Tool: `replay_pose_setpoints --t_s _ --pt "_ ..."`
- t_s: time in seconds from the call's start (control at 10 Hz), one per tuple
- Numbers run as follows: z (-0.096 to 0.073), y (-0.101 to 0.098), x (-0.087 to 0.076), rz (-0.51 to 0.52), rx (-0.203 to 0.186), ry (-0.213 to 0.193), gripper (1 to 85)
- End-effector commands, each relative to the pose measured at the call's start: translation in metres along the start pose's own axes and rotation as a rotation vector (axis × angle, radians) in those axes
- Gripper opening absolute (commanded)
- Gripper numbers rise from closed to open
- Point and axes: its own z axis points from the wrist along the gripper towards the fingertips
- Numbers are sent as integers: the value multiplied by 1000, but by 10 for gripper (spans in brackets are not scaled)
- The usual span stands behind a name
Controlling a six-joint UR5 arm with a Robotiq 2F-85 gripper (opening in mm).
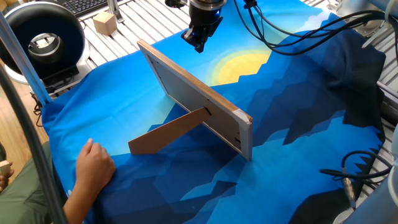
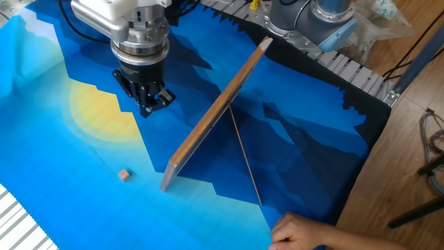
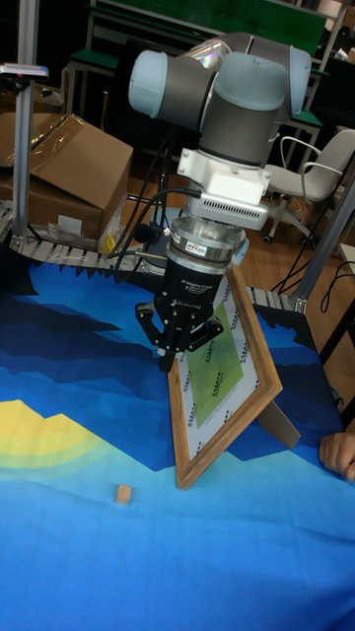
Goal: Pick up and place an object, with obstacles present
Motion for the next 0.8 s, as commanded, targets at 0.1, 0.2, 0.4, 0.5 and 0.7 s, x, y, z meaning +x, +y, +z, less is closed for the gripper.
replay_pose_setpoints --t_s 0.1,0.2,0.4,0.5,0.7 --pt "-1 3 -1 7 -15 -3 13" --pt "-1 3 -1 8 -17 -3 13" --pt "-1 4 -1 8 -20 -3 13" --pt "-1 4 0 8 -18 -1 13" --pt "-1 3 0 5 -17 -1 13"
